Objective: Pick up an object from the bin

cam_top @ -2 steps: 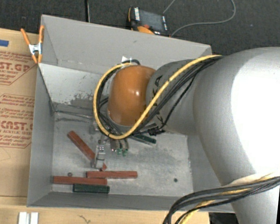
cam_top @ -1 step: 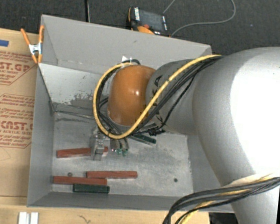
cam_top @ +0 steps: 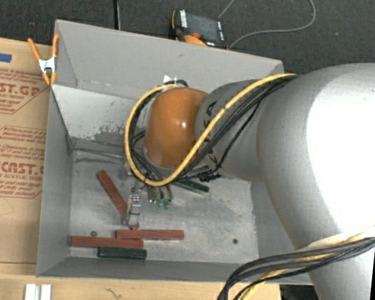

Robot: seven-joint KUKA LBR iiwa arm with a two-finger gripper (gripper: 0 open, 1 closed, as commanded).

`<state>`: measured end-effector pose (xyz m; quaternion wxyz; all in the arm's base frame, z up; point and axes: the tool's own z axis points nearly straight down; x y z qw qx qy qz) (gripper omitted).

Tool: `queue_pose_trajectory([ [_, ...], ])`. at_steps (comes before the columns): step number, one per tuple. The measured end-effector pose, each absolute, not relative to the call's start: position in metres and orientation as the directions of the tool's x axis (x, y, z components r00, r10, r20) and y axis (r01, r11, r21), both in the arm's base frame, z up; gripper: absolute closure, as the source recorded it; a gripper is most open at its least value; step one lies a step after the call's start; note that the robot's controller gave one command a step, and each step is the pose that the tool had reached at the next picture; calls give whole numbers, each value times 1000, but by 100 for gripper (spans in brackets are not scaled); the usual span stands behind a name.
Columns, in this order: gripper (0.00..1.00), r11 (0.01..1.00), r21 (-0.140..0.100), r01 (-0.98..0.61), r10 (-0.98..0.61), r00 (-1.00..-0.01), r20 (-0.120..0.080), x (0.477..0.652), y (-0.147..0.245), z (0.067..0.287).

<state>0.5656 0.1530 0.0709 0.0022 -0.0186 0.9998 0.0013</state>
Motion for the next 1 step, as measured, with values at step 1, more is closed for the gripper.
queue_pose_trajectory([
  [1, 0, 1000, -1, 28, 28, -1000, -1, 554, 81, 70],
])
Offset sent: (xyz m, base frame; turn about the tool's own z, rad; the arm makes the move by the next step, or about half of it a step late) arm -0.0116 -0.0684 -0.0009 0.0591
